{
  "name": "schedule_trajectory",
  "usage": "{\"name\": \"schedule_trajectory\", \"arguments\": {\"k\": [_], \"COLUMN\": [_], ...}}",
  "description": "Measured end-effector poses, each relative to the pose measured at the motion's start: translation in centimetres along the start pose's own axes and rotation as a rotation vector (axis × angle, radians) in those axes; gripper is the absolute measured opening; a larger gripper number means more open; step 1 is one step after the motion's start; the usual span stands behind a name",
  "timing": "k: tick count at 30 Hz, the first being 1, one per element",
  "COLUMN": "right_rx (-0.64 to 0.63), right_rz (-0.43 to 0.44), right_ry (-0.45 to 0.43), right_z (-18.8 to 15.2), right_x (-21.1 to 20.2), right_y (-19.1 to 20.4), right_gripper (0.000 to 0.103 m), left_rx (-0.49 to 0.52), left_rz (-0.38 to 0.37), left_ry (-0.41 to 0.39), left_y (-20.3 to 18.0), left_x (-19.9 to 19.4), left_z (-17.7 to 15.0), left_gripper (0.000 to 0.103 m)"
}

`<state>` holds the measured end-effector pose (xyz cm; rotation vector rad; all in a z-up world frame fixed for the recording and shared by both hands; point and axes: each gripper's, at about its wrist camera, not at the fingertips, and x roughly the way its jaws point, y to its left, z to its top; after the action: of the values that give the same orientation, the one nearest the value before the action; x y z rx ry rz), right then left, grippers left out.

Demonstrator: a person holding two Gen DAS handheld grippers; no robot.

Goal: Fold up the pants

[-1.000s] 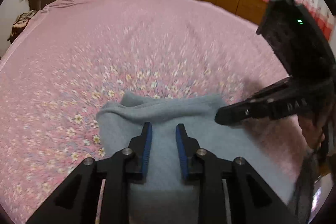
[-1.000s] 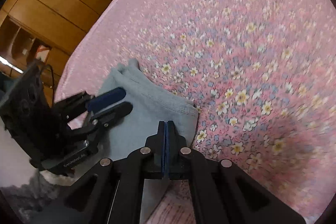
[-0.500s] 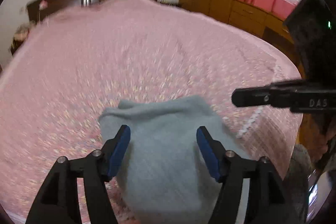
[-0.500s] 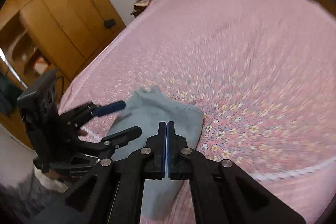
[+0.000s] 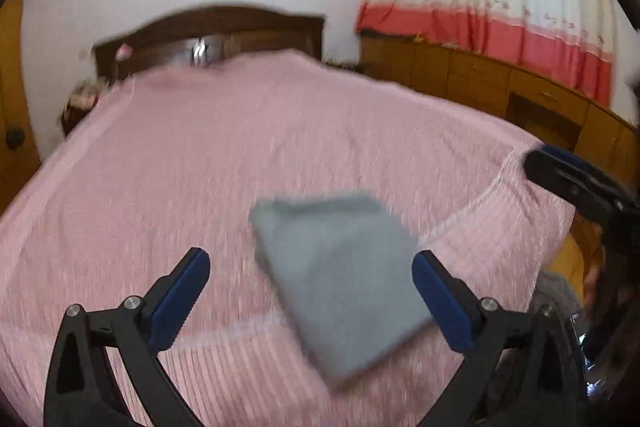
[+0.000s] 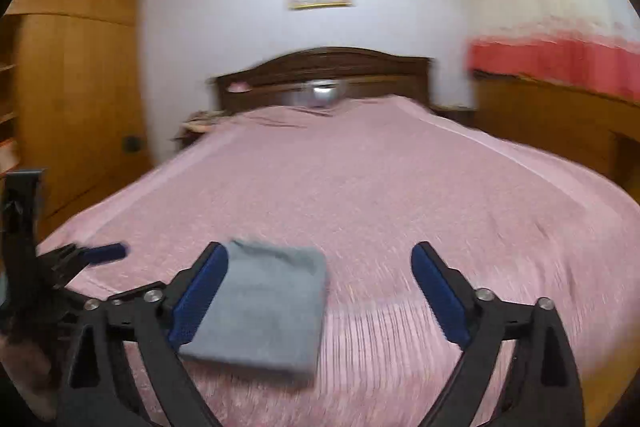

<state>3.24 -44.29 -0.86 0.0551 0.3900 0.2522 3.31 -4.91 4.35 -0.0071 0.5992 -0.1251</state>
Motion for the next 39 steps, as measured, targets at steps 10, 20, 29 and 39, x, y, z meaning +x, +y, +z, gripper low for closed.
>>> {"name": "schedule_trajectory", "arguments": {"k": [10,20,29,39], "right_rx": [0.049,-0.028,-0.037,-0.019], "right_rz": [0.079,0.09,0.087,0.083], "right_ry": [0.134,0.077,0.103,0.115], "right_z": [-10.0,-9.6,-10.6,-10.8], "right_x": [0.6,0.3,1.1,1.6], "right_y": [-0.8,0.2,0.5,0.4], "right_gripper": [0.101,0.102,0.102,0.102], "left_rx": [-0.118,-0.133,-0.056,-0.061], "left_rz": [0.081,0.021,0.042,0.042], "left_ry": [0.007,0.01,0.006,0.012], "left_y": [0.3,0.8,-1.1,-1.5], "left_x": [-1.4,-0.6,-0.4,0.0], "left_z": [-10.4,-10.7,-10.7,-10.7], "left_gripper": [0.103,0.103,0.103,0.103]}}
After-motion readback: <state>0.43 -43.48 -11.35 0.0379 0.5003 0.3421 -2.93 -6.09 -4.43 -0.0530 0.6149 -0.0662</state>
